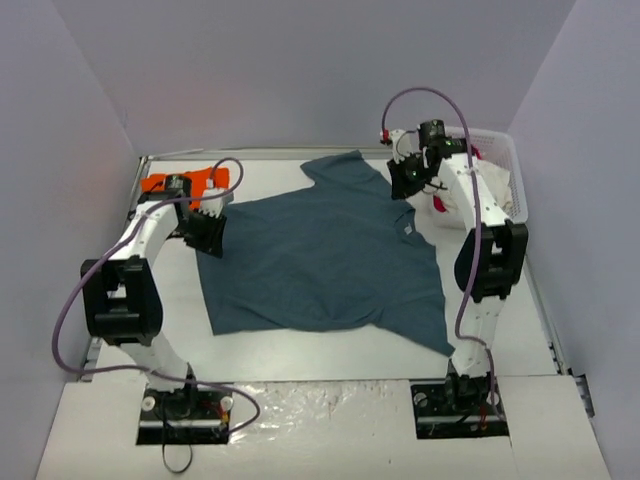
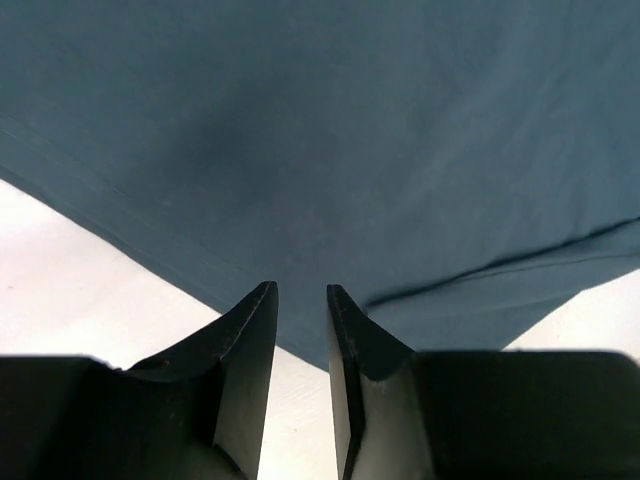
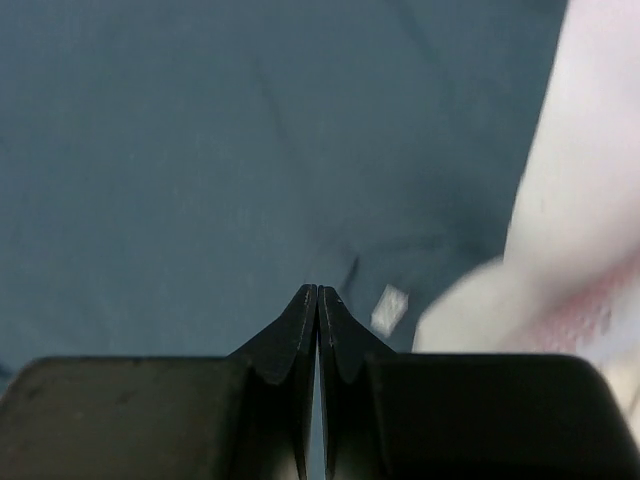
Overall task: Fold and stack the t-shirts
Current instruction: Flatten out the tshirt
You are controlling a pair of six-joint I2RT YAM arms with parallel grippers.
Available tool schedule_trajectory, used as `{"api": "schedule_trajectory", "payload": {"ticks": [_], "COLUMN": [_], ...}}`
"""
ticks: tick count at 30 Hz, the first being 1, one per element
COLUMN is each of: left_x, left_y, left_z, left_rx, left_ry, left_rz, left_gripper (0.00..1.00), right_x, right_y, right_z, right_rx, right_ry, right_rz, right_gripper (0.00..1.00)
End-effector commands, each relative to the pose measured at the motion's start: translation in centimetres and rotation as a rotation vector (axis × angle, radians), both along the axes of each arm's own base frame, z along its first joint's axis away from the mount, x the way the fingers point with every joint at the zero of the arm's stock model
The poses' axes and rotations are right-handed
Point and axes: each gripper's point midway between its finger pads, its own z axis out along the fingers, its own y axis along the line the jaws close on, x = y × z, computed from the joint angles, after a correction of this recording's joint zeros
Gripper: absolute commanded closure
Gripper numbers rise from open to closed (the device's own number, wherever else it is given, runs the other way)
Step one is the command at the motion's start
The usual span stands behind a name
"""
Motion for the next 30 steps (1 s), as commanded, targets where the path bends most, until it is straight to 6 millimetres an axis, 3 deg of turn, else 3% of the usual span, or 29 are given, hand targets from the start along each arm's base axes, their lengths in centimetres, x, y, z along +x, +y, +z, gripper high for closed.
{"api": "schedule_trajectory", "payload": {"ticks": [1, 2, 3, 4, 5, 9, 10, 12, 17, 19, 20, 24, 30], "left_x": [2.2, 2.2, 1.8, 1.8, 1.8, 1.0, 0.8, 0.9, 1.8, 3.1, 4.4, 7.5, 12.3], "left_y": [-0.5, -0.4, -1.3, -1.3, -1.2, -0.9, -0.7, -0.2, 1.9, 2.5, 4.1, 6.7, 9.5], "left_z": [3.5, 3.4, 3.1, 3.3, 3.2, 2.6, 2.4, 2.4, 2.8, 3.9, 4.5, 5.7, 3.6], "left_rx": [-0.018, -0.013, -0.008, 0.0, 0.005, 0.04, 0.05, 0.07, 0.141, 0.159, 0.165, 0.174, 0.132], "left_ry": [-0.11, -0.114, -0.11, -0.123, -0.127, -0.125, -0.126, -0.147, -0.232, -0.297, -0.355, -0.445, -0.332], "left_rz": [0.034, 0.038, 0.012, 0.01, 0.009, -0.005, 0.0, 0.013, 0.101, 0.129, 0.183, 0.274, 0.388], "left_gripper": [0.75, 0.75, 0.75, 0.75, 0.75, 0.74, 0.74, 0.74, 0.74, 0.74, 0.75, 0.8, 0.81], "right_x": [3.0, 4.0, 4.7, 6.1, 6.9, 10.1, 10.3, 11.5, 12.2, 12.5, 12.6, 12.1, 10.9], "right_y": [3.6, 3.9, 4.4, 5.4, 5.5, 6.5, 7.1, 6.9, 6.9, 6.2, 6.2, 5.5, 4.4], "right_z": [1.1, -1.9, -2.7, -1.7, -4.4, -7.0, -8.7, -9.0, -11.7, -12.8, -13.1, -15.7, -19.0], "right_rx": [-0.028, -0.053, -0.062, -0.053, -0.076, -0.146, -0.168, -0.228, -0.309, -0.354, -0.367, -0.431, -0.505], "right_ry": [-0.067, -0.023, -0.017, -0.061, -0.027, -0.066, -0.052, -0.101, -0.121, -0.126, -0.131, -0.103, -0.051], "right_rz": [0.022, 0.02, 0.009, 0.011, 0.002, -0.059, -0.073, -0.117, -0.169, -0.196, -0.195, -0.209, -0.217], "right_gripper": [1.0, 1.0, 1.0, 1.0, 1.0, 1.0, 1.0, 1.0, 1.0, 1.0, 1.0, 1.0, 1.0]}}
